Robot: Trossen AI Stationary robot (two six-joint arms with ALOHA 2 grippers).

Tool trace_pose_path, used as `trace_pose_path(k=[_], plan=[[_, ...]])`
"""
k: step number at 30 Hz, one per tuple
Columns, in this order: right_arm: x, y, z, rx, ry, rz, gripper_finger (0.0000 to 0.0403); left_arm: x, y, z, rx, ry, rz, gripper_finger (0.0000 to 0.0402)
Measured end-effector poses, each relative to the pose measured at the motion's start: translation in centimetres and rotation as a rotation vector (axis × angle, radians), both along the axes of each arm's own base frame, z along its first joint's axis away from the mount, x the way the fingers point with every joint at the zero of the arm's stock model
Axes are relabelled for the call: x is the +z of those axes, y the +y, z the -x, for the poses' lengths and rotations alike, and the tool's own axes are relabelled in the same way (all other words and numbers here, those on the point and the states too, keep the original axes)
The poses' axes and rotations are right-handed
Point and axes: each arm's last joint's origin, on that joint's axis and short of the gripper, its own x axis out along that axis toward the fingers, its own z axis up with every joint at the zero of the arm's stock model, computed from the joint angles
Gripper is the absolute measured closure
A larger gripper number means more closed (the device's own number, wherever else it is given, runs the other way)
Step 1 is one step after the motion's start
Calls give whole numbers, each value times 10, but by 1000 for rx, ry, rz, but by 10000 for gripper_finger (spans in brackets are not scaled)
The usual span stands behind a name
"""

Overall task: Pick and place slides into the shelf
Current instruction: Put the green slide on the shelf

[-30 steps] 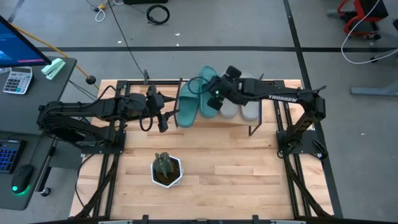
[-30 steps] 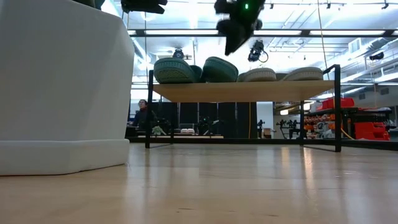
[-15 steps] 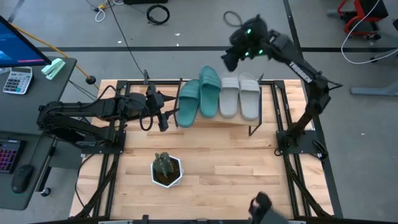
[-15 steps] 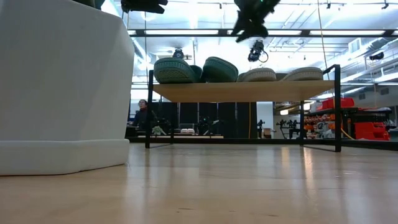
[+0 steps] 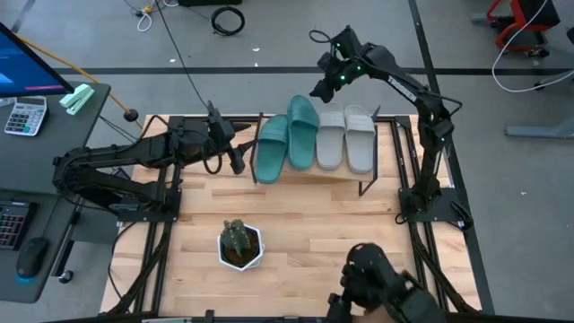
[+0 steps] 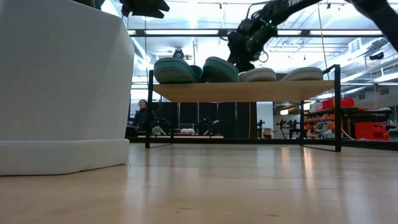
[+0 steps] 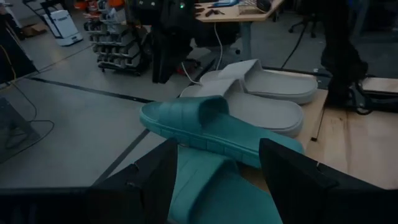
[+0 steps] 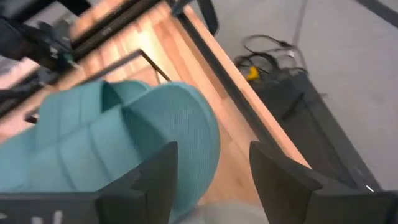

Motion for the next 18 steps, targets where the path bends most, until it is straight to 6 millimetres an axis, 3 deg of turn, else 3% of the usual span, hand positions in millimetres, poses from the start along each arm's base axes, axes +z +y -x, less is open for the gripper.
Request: trace_pose_path(k=[6, 10, 18], plan=[[-18, -27, 1, 44, -139, -100, 198, 0, 4, 1, -1, -2, 9, 171], [-22, -36, -2, 79, -231, -160, 198, 0, 11, 2, 13, 4, -3, 171], [-34, -45, -4, 72, -231, -159, 199, 4, 31, 6, 34, -22, -25, 171]])
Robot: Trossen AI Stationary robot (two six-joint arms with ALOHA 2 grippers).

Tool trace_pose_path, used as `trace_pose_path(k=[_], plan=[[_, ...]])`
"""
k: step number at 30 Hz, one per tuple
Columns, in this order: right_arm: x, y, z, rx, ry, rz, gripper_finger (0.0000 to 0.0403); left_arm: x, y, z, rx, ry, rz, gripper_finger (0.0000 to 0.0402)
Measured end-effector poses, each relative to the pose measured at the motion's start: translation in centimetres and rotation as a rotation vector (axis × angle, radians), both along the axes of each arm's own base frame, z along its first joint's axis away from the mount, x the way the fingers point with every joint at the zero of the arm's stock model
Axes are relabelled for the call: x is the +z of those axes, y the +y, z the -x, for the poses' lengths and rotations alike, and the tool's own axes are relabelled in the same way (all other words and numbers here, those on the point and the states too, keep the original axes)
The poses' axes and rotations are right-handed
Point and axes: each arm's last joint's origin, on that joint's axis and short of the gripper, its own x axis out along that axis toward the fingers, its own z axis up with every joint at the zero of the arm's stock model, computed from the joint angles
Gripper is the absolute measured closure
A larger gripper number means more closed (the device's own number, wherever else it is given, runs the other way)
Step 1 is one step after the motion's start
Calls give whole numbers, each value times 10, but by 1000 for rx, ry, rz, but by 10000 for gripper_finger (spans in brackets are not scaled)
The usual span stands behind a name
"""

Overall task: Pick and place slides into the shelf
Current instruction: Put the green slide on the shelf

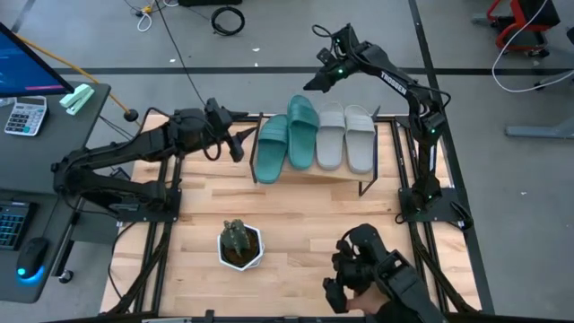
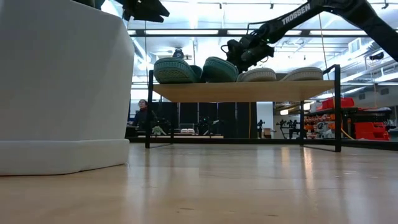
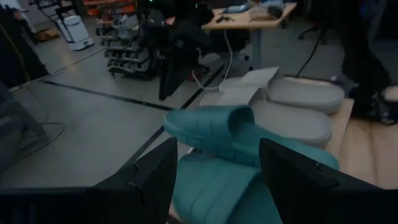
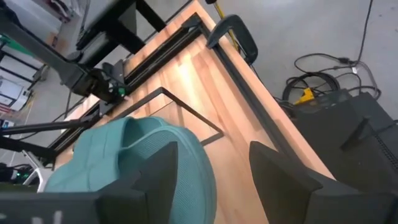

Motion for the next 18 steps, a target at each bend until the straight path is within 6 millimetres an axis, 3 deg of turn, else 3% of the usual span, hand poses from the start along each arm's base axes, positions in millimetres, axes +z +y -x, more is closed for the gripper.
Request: trace_pose_path(k=[12, 18], plan=[[0, -4, 0, 92, -87, 39, 198, 12, 23, 6, 17, -174, 49, 171], [-19, -12, -3, 101, -70, 28, 199, 13, 29, 8, 31, -212, 77, 171]])
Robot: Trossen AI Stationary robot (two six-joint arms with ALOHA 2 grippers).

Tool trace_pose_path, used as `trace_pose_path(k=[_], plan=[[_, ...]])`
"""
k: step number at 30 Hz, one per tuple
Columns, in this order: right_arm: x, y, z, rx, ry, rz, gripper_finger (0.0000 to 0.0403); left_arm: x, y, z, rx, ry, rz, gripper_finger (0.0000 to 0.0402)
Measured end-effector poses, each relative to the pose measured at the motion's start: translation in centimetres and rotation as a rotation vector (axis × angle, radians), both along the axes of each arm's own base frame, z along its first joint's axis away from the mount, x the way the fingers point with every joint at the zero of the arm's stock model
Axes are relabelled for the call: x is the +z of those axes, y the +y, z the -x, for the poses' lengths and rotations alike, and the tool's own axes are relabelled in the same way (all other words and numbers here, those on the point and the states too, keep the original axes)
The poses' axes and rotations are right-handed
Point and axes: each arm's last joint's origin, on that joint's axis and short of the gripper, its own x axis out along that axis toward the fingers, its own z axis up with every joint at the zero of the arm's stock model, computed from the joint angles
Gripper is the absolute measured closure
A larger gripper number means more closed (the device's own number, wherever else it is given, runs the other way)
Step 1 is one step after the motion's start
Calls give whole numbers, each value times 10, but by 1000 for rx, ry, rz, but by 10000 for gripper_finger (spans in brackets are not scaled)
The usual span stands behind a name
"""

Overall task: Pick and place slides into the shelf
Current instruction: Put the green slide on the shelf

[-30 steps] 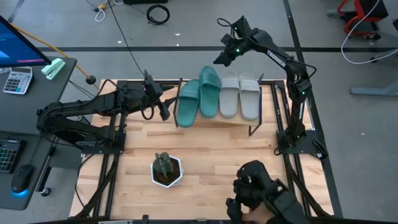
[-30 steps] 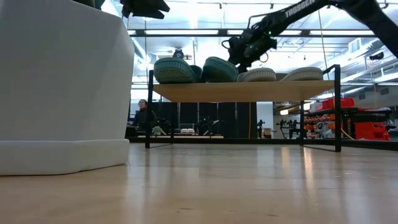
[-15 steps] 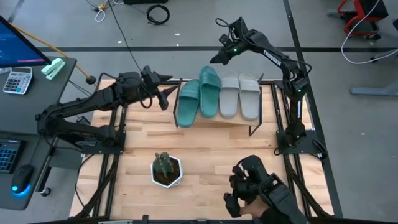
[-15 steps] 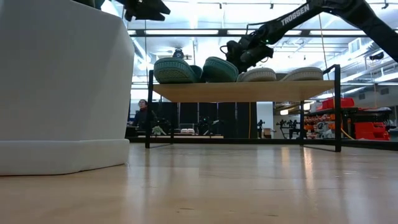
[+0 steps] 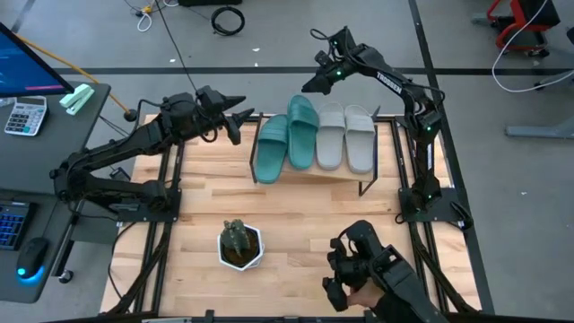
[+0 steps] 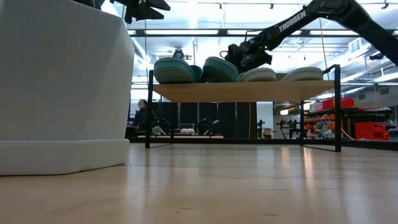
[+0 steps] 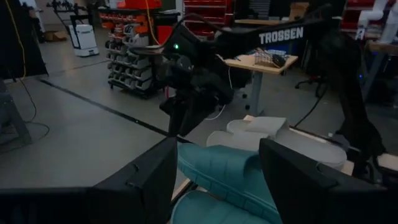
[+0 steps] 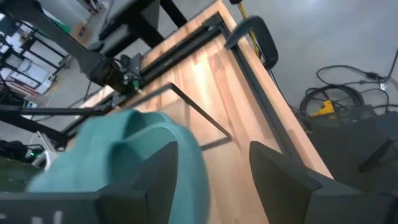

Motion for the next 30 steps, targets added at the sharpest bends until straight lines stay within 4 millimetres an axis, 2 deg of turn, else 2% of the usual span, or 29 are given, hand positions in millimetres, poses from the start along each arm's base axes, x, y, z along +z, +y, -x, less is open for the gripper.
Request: trace_pose_path(k=[4, 13, 22, 30], plan=[[-9, -2, -3, 16, 7, 7, 199, 0, 0, 0, 0, -1, 2, 171], [-8, 0, -5, 72, -48, -19, 199, 0, 0, 0, 0, 0, 1, 171], [-33, -1, -20, 109, -36, -75, 199, 0, 0, 0, 0, -1, 2, 171], [-36, 3, -27, 158, -72, -101, 207, 0, 0, 0, 0, -3, 6, 171]])
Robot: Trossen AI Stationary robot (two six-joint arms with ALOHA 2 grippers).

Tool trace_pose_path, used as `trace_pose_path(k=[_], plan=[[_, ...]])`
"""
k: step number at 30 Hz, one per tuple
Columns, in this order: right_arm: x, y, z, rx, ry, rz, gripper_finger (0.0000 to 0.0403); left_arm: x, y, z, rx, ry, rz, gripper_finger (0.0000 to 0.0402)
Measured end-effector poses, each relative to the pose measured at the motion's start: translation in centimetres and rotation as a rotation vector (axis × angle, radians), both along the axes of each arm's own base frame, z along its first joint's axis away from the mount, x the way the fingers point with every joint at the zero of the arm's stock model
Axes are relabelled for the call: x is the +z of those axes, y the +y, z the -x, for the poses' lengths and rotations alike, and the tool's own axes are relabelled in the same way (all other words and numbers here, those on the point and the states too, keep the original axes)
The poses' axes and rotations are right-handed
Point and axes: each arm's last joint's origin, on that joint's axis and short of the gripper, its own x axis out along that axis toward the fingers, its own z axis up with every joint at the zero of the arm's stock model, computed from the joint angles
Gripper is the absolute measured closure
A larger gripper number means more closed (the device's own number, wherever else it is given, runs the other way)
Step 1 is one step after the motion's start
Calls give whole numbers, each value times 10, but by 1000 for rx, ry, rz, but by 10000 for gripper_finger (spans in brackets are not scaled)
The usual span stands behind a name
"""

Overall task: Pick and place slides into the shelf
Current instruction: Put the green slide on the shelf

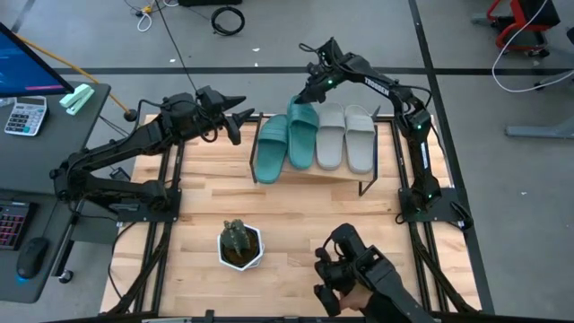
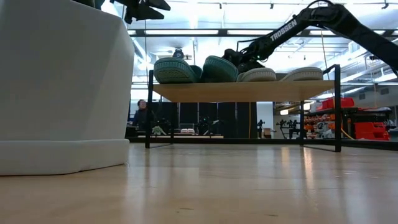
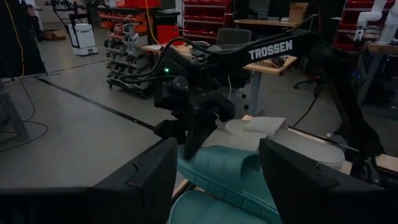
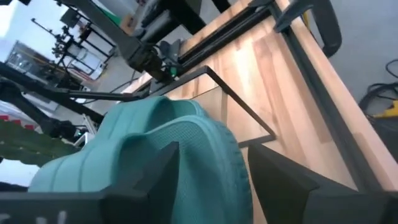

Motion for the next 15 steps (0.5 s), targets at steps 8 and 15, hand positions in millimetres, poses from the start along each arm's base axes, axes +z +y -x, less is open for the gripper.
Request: trace_pose_path(k=[8, 15], plan=[[1, 0, 1, 22, -26, -35, 339, 0, 0, 0, 0, 4, -4, 171], [1, -1, 2, 4, -9, -55, 361, -1, 2, 1, 9, 14, -8, 171]])
